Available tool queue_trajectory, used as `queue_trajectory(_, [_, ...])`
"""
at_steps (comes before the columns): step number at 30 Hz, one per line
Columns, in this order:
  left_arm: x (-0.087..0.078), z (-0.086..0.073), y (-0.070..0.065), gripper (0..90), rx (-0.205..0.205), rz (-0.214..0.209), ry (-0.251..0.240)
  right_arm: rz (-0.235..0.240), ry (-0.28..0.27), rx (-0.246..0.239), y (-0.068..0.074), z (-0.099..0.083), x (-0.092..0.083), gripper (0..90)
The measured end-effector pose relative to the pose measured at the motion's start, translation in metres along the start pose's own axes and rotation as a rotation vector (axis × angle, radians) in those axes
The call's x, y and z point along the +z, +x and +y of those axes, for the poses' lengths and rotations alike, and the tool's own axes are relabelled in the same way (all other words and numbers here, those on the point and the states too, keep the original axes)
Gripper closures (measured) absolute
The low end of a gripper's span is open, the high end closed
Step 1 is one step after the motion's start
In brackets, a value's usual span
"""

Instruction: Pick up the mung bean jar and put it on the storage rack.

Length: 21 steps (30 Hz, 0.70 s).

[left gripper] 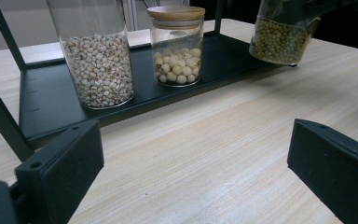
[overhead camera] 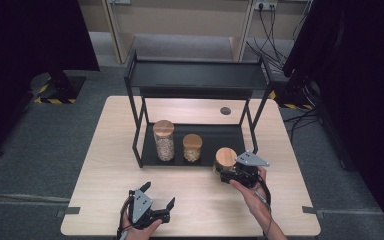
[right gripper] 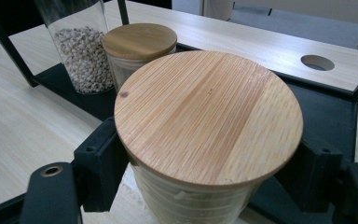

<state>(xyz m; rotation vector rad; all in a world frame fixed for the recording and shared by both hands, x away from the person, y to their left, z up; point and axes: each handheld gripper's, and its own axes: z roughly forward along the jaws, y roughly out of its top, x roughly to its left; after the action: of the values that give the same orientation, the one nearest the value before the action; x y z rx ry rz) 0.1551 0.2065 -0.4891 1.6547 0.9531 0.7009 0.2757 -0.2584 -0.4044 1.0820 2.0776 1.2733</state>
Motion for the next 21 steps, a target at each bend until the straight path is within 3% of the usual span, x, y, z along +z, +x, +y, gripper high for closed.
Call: queue_trajectory(21, [0.0, 0.0, 0.001, 3.1, -0.004, 0.002, -0.001, -0.043, 0.026, -0.007, -0.001, 0.023, 0.026, 25.5])
